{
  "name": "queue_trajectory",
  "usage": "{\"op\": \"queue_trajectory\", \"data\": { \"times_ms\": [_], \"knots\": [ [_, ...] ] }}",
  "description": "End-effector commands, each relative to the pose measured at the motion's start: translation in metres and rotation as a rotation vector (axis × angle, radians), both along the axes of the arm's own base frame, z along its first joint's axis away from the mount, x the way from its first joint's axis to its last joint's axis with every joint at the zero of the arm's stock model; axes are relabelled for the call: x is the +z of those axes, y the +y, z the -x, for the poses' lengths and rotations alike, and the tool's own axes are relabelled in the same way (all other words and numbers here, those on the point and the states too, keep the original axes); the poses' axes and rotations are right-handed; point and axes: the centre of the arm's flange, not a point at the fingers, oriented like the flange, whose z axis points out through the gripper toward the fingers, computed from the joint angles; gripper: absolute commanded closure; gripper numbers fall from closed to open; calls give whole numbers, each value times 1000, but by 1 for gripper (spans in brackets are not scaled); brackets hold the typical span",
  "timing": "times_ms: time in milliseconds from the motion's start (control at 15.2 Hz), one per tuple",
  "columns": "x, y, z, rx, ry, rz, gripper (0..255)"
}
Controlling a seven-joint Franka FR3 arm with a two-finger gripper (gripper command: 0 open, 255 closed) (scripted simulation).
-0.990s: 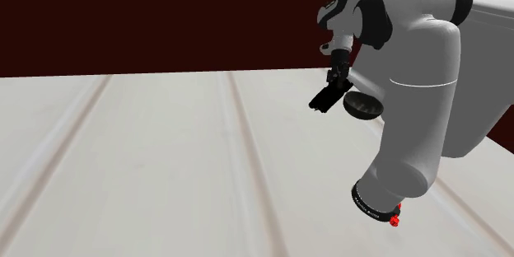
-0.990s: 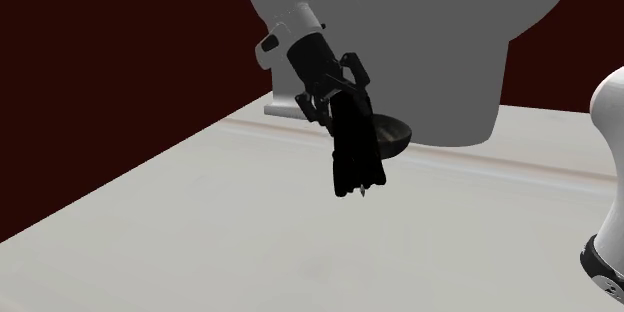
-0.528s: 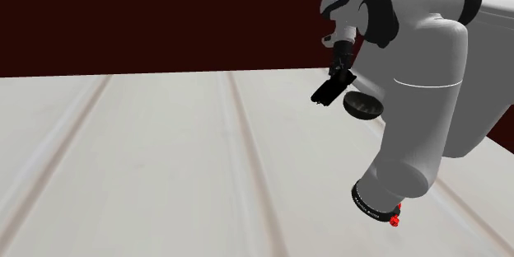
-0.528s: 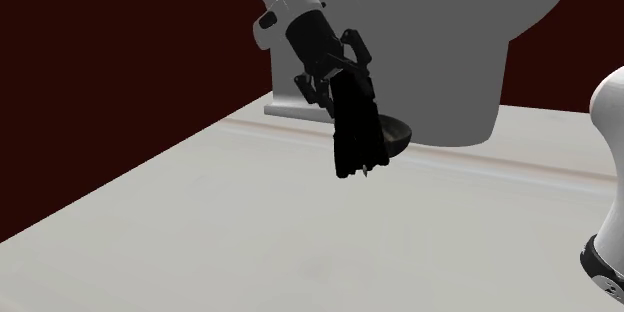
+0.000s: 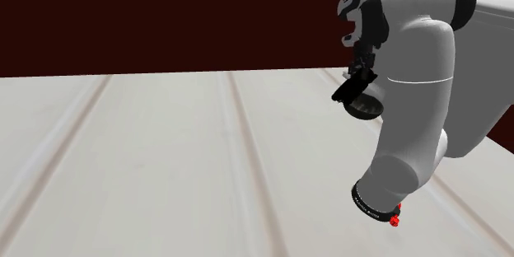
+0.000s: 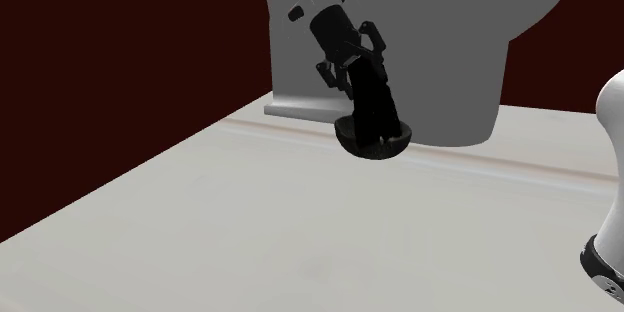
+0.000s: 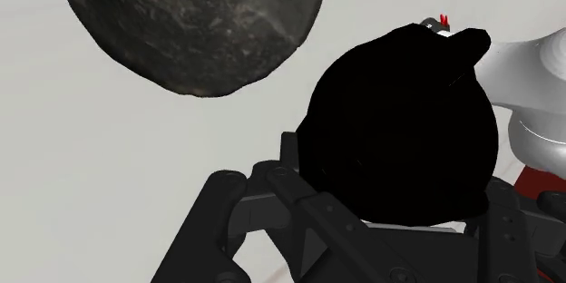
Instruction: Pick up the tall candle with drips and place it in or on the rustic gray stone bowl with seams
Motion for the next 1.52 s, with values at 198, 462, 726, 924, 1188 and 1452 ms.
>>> {"op": "queue_trajectory", "data": {
  "times_ms": [198, 462, 726, 924, 1188, 1452],
  "knots": [
    [1, -47, 50, 1, -1, -1, 255],
    [1, -79, 80, 1, -1, -1, 255],
    [-20, -79, 80, 1, -1, -1, 255],
    [-35, -79, 80, 1, -1, -1, 255],
    [-57, -79, 80, 1, -1, -1, 255],
    [-71, -79, 80, 1, -1, -1, 255]
  ]
}}
